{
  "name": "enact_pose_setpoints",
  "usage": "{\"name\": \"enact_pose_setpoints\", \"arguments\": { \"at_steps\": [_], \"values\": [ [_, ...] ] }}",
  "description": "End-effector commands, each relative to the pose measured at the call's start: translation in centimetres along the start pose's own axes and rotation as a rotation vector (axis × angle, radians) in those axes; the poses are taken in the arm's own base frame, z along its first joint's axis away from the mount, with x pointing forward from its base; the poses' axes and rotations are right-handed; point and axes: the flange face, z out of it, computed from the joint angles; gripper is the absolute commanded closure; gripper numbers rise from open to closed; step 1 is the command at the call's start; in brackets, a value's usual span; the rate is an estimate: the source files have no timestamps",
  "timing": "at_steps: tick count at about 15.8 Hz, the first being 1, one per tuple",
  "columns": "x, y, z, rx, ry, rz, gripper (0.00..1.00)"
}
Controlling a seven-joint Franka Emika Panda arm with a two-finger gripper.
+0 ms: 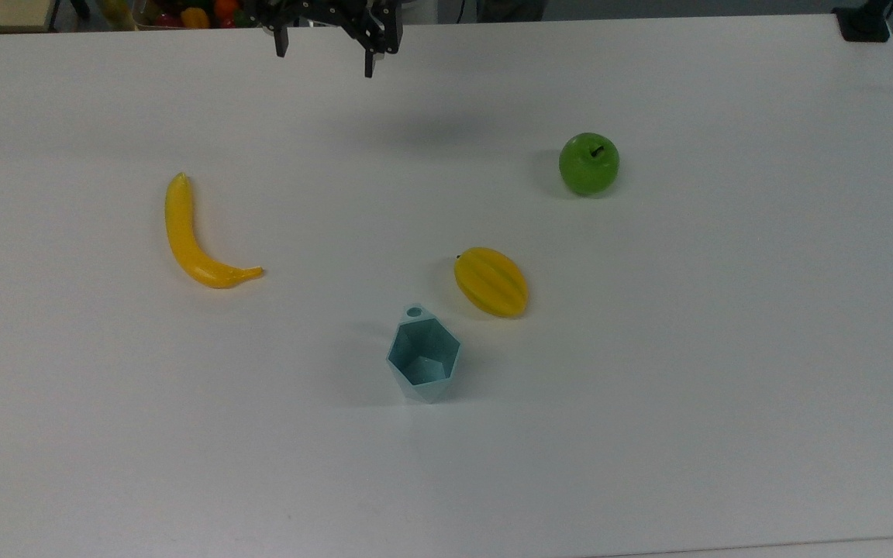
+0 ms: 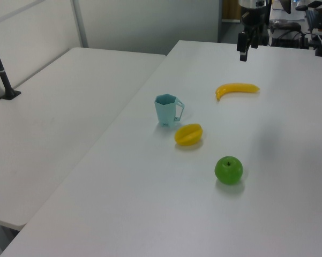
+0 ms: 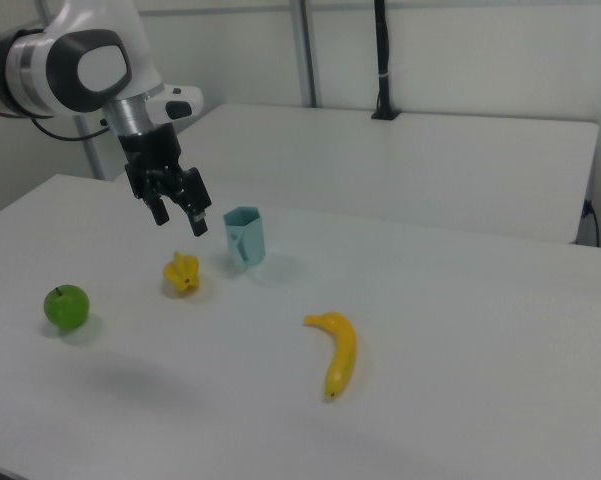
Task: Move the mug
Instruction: 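Move the gripper down over the teal mug's rim and grasp it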
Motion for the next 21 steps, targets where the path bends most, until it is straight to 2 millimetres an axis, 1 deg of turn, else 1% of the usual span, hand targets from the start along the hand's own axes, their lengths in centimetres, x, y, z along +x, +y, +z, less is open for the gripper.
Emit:
{"name": "enact_pose_setpoints", "arguments": {
  "at_steps": [1,5,7,10,12,13,14,15,17,19,21],
  "values": [
    [-0.1,-0.5,0.6,0.018,-0.007,-0.021,0.0],
    [0.0,-0.6,0.7,0.018,-0.005,-0.024,0.0],
    [0.8,-1.1,1.3,0.025,0.019,-0.03,0.0],
    [2.7,-2.0,2.4,0.049,0.107,-0.036,0.0],
    [4.3,-3.0,4.0,0.066,0.164,-0.049,0.0],
    [5.0,-3.9,5.2,0.069,0.181,-0.064,0.0],
    [5.6,-5.4,6.5,0.071,0.203,-0.09,0.0],
    [6.5,-6.1,7.1,0.078,0.246,-0.104,0.0],
    [7.7,-6.9,8.8,0.086,0.291,-0.167,0.0],
    [8.2,-7.9,10.4,0.082,0.3,-0.252,0.0],
    [8.7,-8.3,12.4,0.075,0.302,-0.33,0.0]
  ]
}}
